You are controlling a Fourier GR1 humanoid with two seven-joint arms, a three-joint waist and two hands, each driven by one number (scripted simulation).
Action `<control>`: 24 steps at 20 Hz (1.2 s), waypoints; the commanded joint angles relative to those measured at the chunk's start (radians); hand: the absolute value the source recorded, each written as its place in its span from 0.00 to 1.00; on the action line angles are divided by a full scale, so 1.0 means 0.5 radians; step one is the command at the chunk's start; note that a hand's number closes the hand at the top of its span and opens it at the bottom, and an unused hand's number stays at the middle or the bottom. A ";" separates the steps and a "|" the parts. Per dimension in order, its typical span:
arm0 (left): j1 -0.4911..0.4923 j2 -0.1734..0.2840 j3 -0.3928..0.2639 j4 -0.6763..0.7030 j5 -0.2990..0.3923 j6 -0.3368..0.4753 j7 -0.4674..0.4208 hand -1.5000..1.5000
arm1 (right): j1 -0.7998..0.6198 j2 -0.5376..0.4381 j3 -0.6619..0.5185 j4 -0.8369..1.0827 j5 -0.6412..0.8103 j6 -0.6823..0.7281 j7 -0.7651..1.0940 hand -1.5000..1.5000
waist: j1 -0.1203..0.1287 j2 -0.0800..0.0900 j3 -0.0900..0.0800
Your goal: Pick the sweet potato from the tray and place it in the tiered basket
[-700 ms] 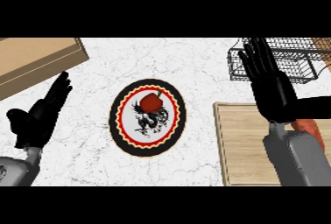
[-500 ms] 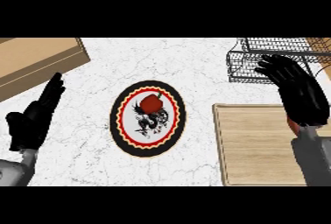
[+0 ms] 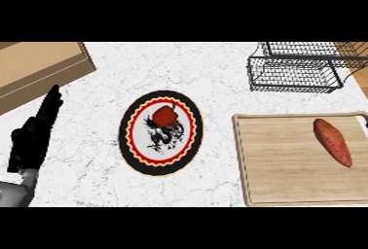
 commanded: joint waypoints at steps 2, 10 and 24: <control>-0.075 0.011 0.060 0.071 -0.010 -0.084 0.027 0.50 | 0.147 -0.363 -0.191 0.180 0.006 0.265 0.017 0.00 | 0.037 -0.014 -0.001; -0.144 -0.073 -0.021 0.067 -0.088 -0.030 0.078 0.50 | 0.034 -0.955 0.153 -0.022 0.143 0.963 0.434 0.00 | 0.090 -0.003 -0.005; -0.085 -0.214 0.051 0.069 -0.236 -0.070 0.038 0.50 | -0.648 -0.670 0.533 0.150 0.356 1.111 1.185 0.00 | 0.092 -0.010 -0.002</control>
